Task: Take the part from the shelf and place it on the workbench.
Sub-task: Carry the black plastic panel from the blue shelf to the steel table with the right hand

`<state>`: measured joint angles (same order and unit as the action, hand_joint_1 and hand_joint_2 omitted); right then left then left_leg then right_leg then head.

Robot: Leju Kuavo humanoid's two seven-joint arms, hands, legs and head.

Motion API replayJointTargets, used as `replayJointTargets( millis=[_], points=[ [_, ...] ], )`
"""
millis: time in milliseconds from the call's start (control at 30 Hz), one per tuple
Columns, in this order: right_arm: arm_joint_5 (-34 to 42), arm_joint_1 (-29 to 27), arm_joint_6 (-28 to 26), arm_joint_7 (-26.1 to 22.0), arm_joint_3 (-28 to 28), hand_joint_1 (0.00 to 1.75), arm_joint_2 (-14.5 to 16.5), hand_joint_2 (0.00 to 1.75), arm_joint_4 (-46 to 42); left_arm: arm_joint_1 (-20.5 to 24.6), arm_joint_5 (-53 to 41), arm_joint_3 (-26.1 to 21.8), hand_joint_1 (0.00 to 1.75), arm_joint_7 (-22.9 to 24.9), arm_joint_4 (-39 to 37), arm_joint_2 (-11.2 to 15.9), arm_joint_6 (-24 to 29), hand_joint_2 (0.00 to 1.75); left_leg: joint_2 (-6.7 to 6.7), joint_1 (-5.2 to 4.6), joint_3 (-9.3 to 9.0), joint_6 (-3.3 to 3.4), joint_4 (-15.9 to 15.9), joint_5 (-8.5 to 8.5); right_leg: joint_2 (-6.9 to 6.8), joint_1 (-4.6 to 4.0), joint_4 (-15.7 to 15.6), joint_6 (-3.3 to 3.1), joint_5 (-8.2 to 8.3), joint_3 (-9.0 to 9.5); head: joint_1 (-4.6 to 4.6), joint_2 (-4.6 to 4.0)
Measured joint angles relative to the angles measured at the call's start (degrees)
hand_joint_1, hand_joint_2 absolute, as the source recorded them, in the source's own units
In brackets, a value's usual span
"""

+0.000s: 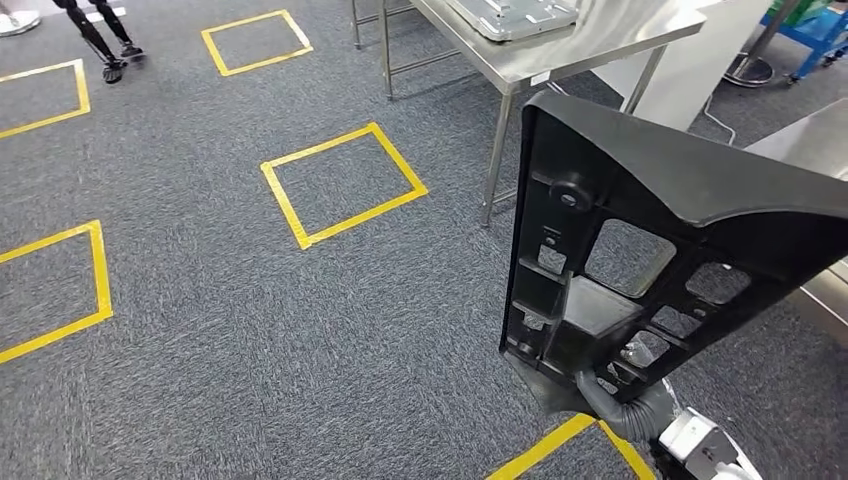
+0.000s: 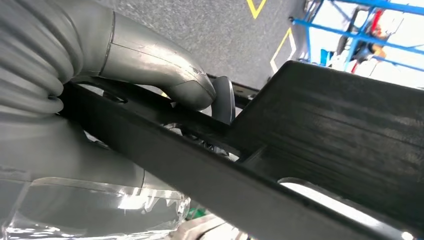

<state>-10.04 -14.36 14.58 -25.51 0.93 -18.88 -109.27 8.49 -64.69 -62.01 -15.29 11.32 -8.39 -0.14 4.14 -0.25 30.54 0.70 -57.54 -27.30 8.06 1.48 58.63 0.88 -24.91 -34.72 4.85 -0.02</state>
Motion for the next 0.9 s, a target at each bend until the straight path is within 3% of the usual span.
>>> replayJointTargets(
  millis=[33, 100, 167, 233, 267, 333, 400, 433, 500, 533, 600, 667, 733, 767, 800, 833, 900],
  points=[
    [0.0, -0.5, 0.0, 0.0, 0.4, 1.75, 0.1, 1.75, -0.3, 0.1, 0.0, 0.1, 0.00, 0.1, 0.0, -0.1, 0.0, 1.75, -0.70, 0.07, -0.20, 0.19, 0.6, 0.36, -0.40, -0.01, 0.0, 0.28, 0.02, -0.14, 0.00, 0.00],
    [0.0, -0.8, 0.0, -0.1, 1.2, 1.75, 0.2, 1.75, -0.7, 0.2, 0.0, 0.2, 0.00, 0.2, 0.0, -0.2, 0.1, 1.75, -2.34, 0.34, -0.55, 0.73, 1.9, 1.14, -3.45, -0.32, 2.4, 0.57, -1.71, -1.47, -0.03, 0.00],
    [0.0, -0.8, 0.1, -0.1, 1.7, 1.75, 0.3, 1.75, -0.8, 0.1, 0.1, 0.2, 0.00, 0.2, 0.0, -0.3, 0.2, 1.75, -4.11, 0.23, -0.58, 1.05, 2.3, 1.34, -6.72, -0.29, 9.0, 0.80, -5.44, -4.63, -0.05, 0.00],
    [0.0, -0.8, 0.3, -0.1, 1.9, 1.75, 0.3, 1.75, -0.8, 0.0, 0.2, 0.2, 0.00, 0.2, 0.0, -0.4, 0.2, 1.75, -5.94, 0.11, -0.46, 1.06, 2.2, 1.22, -7.49, -0.08, 14.4, 1.30, -7.33, -7.03, -0.05, 0.00],
    [0.0, -0.8, 0.4, -0.2, 2.0, 1.75, 0.4, 1.75, -0.8, 0.0, 0.3, 0.2, 0.00, 0.1, 0.0, -0.4, 0.2, 1.75, -6.81, 0.09, -0.42, 1.02, 2.1, 1.11, -7.69, -0.01, 14.3, 1.53, -6.73, -6.76, -0.05, 0.00],
    [0.1, -0.5, 0.7, -0.2, 2.3, 1.75, 0.4, 1.75, -0.8, 0.1, 0.4, 0.2, 0.00, -0.1, 0.0, -0.5, 0.2, 1.75, -8.24, 0.13, -0.41, 0.72, 1.6, 0.75, -8.94, 0.09, 7.9, 1.81, -3.42, -2.89, -0.06, 0.00],
    [0.2, -0.1, 1.0, -0.3, 2.5, 1.75, 0.4, 1.75, -0.8, 0.3, 0.5, 0.2, 0.00, -0.4, 0.0, -0.6, 0.2, 1.75, -9.34, -0.09, -0.39, 0.16, 0.9, 0.14, -11.03, -0.12, 1.4, 1.35, -1.46, 0.89, -0.06, 0.00],
    [0.3, 0.0, 1.0, -0.3, 2.6, 1.75, 0.4, 1.75, -0.9, 0.3, 0.6, 0.2, 0.00, -0.5, 0.0, -0.6, 0.2, 1.75, -9.76, -0.20, -0.46, -0.14, 0.7, -0.11, -11.54, -0.26, -0.1, 0.97, -1.28, 1.67, -0.05, 0.00],
    [0.4, 0.1, 1.2, -0.4, 2.7, 1.75, 0.4, 1.75, -0.9, 0.5, 0.6, 0.2, 0.00, -0.6, 0.0, -0.7, 0.2, 1.75, -10.74, -0.28, -0.75, -0.75, 0.5, -0.40, -10.76, -0.45, -0.4, 0.17, -1.35, 1.55, -0.05, 0.00],
    [0.5, 0.1, 1.2, -0.4, 2.7, 1.75, 0.4, 1.75, -0.9, 0.6, 0.6, 0.2, 0.00, -0.6, 0.0, -0.7, 0.3, 1.75, -10.70, -0.16, -0.84, -1.08, 0.4, -0.59, -10.19, -0.36, -0.5, -0.15, -1.24, 1.53, -0.04, 0.00],
    [0.6, 0.3, 1.3, -0.5, 2.9, 1.75, 0.4, 1.75, -0.9, 0.7, 0.6, 0.2, 0.00, -0.6, 0.0, -0.7, 0.3, 1.75, -8.38, 0.15, 0.09, -1.78, -2.1, -2.52, -9.07, -0.08, -0.8, -0.81, -0.87, 1.51, -0.04, 0.00],
    [0.9, 0.5, 1.5, -0.6, 3.0, 1.75, 0.4, 1.75, -0.9, 0.5, 0.7, 0.2, 0.00, -0.5, 0.0, -0.7, 0.4, 1.75, -5.42, 0.43, 3.24, -2.27, -9.1, -6.44, -7.89, 0.01, -0.8, -1.21, -0.62, 1.31, -0.04, 0.00],
    [1.0, 0.6, 1.7, -0.7, 3.1, 1.75, 0.4, 1.75, -0.8, 0.2, 0.7, 0.3, 0.00, -0.5, 0.0, -0.7, 0.4, 1.75, -4.77, 0.49, 6.44, -2.46, -15.9, -8.82, -6.43, -0.03, -0.8, -1.30, -0.51, 1.09, -0.04, 0.00],
    [1.0, 0.6, 1.8, -0.7, 3.2, 1.75, 0.4, 1.75, -0.7, 0.1, 0.7, 0.3, 0.00, -0.5, 0.0, -0.7, 0.4, 1.75, -4.71, 0.51, 6.82, -2.45, -16.6, -8.33, -5.63, -0.04, -0.7, -1.26, -0.47, 1.04, -0.04, 0.00],
    [1.0, 0.6, 1.9, -0.7, 3.2, 1.75, 0.4, 1.75, -0.7, 0.1, 0.7, 0.3, 0.00, -0.5, 0.0, -0.7, 0.4, 1.75, -4.57, 0.54, 6.07, -2.36, -14.8, -6.72, -4.85, -0.03, -0.7, -1.19, -0.44, 1.04, -0.04, 0.00],
    [1.0, 0.6, 2.0, -0.7, 3.3, 1.75, 0.4, 1.75, -0.7, 0.1, 0.6, 0.3, 0.00, -0.5, 0.0, -0.7, 0.4, 1.75, -3.96, 0.60, 4.40, -2.19, -11.1, -4.48, -4.09, -0.01, -0.6, -1.09, -0.40, 1.06, -0.04, 0.00],
    [1.1, 0.6, 1.9, -0.7, 3.5, 1.75, 0.4, 1.75, -0.7, 0.2, 0.5, 0.3, 0.00, -0.4, 0.0, -0.7, 0.4, 1.75, -1.07, 0.79, 1.05, -1.66, -3.4, -1.28, -2.70, -0.04, -0.4, -0.64, -0.31, 0.90, -0.04, 0.00]
  ],
)
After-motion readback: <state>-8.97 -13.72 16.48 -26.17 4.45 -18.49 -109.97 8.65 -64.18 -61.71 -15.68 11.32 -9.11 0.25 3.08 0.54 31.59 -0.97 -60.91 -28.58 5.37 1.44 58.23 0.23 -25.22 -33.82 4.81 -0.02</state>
